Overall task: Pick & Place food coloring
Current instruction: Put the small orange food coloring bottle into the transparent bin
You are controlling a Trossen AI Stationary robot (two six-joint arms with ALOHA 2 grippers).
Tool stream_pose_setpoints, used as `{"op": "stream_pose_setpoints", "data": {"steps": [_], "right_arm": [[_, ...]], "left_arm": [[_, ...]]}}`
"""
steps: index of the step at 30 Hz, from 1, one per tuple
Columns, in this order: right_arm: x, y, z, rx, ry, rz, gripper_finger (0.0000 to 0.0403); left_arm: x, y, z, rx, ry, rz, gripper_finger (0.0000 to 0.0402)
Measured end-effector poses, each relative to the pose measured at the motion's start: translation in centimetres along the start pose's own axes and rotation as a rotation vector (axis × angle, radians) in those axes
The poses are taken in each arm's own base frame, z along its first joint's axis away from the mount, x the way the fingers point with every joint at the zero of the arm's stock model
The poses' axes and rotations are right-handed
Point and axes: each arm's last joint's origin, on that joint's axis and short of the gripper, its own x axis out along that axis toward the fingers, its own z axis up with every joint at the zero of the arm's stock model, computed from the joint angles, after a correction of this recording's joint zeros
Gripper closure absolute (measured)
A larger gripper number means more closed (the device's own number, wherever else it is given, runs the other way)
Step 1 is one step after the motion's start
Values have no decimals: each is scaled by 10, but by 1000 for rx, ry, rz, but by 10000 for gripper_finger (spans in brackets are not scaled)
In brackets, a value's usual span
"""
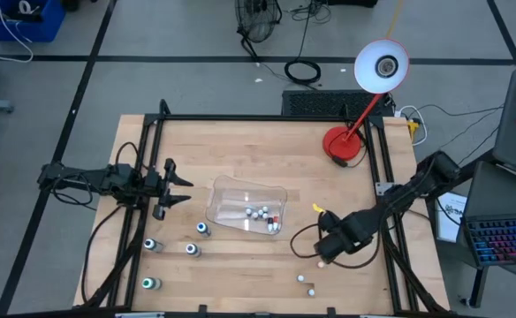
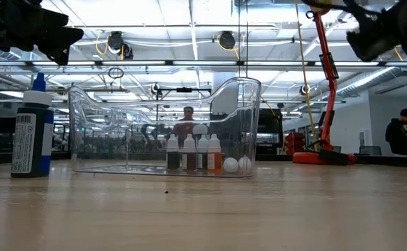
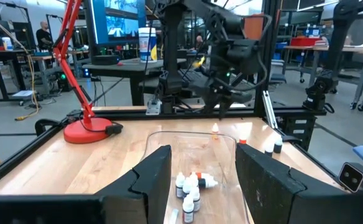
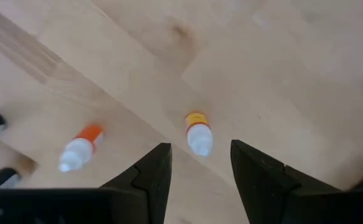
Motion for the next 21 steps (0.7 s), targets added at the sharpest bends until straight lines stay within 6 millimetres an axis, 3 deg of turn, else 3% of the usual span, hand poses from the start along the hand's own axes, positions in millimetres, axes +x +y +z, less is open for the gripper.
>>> {"op": "stream_pose_setpoints", "data": {"steps": [9, 21], "right_arm": [[41, -11, -6, 30, 64, 90, 253], [46, -14, -6, 30, 50, 89, 262]], "left_arm": [[0, 0, 0, 0, 0, 0, 220], [0, 0, 0, 0, 0, 0, 220]]}}
